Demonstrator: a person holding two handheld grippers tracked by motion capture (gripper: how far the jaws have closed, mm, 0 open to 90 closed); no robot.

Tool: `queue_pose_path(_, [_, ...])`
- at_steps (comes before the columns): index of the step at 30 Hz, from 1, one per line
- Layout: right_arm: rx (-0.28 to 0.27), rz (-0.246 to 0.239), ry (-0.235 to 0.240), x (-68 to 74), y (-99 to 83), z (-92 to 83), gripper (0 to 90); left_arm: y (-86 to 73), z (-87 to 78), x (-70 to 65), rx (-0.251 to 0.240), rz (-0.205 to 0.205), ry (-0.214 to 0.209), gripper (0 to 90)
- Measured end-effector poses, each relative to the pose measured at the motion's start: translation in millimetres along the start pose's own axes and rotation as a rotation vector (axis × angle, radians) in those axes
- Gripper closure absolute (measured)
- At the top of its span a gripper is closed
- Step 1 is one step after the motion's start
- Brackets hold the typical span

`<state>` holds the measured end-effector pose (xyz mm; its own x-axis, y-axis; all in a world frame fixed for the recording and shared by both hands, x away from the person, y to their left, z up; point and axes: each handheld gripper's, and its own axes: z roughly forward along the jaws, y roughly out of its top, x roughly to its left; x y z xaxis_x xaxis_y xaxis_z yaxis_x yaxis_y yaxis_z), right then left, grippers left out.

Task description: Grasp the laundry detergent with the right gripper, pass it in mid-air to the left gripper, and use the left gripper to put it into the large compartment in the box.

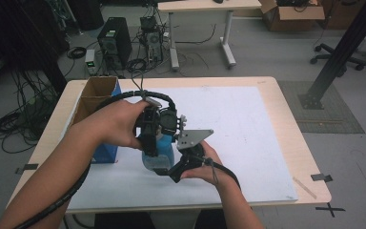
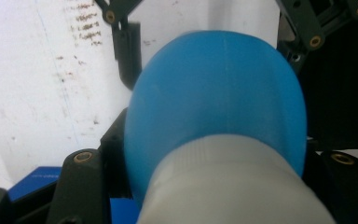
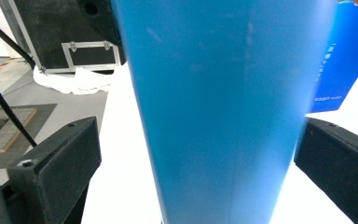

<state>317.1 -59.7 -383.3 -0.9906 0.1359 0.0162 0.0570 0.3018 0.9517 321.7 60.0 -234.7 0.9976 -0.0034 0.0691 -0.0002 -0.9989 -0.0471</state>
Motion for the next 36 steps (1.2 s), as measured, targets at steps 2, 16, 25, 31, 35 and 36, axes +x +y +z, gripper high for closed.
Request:
queue_pose_path(2, [0.001, -0.004, -0.003, -0.6, 1.0, -3.5, 0.3, -1.2, -0.2, 0.8, -0.010, -0.003, 0.003, 38.6])
queue_pose_path(16, [0.043, -0.016, -0.046, -8.7, 5.8, -42.5, 0.4, -7.5, -5.1, 4.9, 0.008, -0.053, -0.011, 38.5])
queue_pose_path(25, [0.133, -0.024, -0.149, -21.9, 15.0, -94.3, 0.3, -15.7, -12.9, 12.9, 0.019, -0.149, -0.017, 38.4])
queue_pose_path(31, [0.230, -0.018, -0.203, -31.0, 22.1, -122.4, 0.7, -17.8, -18.1, 17.0, 0.034, -0.208, -0.017, 38.4])
queue_pose_path(35, [0.253, -0.018, -0.221, -34.3, 25.2, -136.6, 0.7, -20.0, -22.0, 21.1, 0.033, -0.267, -0.021, 38.4])
queue_pose_path(36, [0.266, -0.020, -0.228, -35.2, 25.7, -140.1, 0.8, -20.4, -23.0, 21.7, 0.033, -0.279, -0.022, 38.3])
